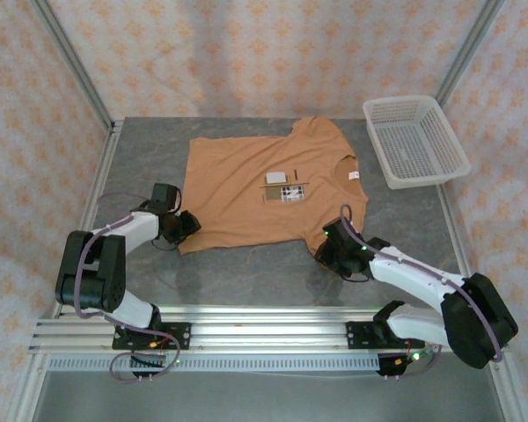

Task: Fold the inside-out t-shirt

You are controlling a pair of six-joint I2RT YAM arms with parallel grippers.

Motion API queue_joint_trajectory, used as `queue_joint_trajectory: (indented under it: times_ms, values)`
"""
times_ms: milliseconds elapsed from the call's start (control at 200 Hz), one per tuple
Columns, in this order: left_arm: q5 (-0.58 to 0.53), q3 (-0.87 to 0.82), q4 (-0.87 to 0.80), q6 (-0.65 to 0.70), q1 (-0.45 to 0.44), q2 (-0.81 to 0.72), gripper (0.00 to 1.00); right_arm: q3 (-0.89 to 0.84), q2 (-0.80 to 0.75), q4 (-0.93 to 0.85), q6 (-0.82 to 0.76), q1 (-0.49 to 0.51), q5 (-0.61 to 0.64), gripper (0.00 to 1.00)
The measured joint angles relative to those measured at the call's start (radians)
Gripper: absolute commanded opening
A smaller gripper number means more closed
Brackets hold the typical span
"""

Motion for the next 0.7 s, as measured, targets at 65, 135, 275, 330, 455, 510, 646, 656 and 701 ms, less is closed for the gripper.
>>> queue_joint_trajectory:
  times_ms: [65, 135, 275, 330, 455, 510, 646, 656, 701]
  values:
    - [0.0, 0.0, 0.0, 0.0, 0.0, 0.0, 0.26, -0.005, 0.002, 0.012, 0.01, 0.0, 0.001, 0.36]
    - [0.0, 0.0, 0.0, 0.0, 0.0, 0.0, 0.26, -0.01, 0.004, 0.027, 0.022, 0.0, 0.001, 0.36]
    - [0.0, 0.0, 0.0, 0.0, 0.0, 0.0, 0.24, -0.017, 0.011, 0.055, 0.05, 0.005, 0.005, 0.39]
    - [0.0, 0.0, 0.0, 0.0, 0.0, 0.0, 0.24, -0.019, 0.011, 0.063, 0.066, 0.011, 0.008, 0.41]
    - [0.0, 0.0, 0.0, 0.0, 0.0, 0.0, 0.23, -0.026, 0.011, 0.08, 0.092, 0.029, 0.013, 0.41]
    - [0.0, 0.0, 0.0, 0.0, 0.0, 0.0, 0.22, -0.03, 0.011, 0.082, 0.103, 0.037, 0.016, 0.41]
    - [0.001, 0.0, 0.0, 0.0, 0.0, 0.0, 0.21, -0.033, 0.011, 0.086, 0.121, 0.052, 0.03, 0.37]
    - [0.001, 0.0, 0.0, 0.0, 0.0, 0.0, 0.21, -0.033, 0.011, 0.086, 0.122, 0.052, 0.031, 0.36]
    - [0.002, 0.0, 0.0, 0.0, 0.0, 0.0, 0.2, -0.033, 0.011, 0.086, 0.127, 0.052, 0.038, 0.3]
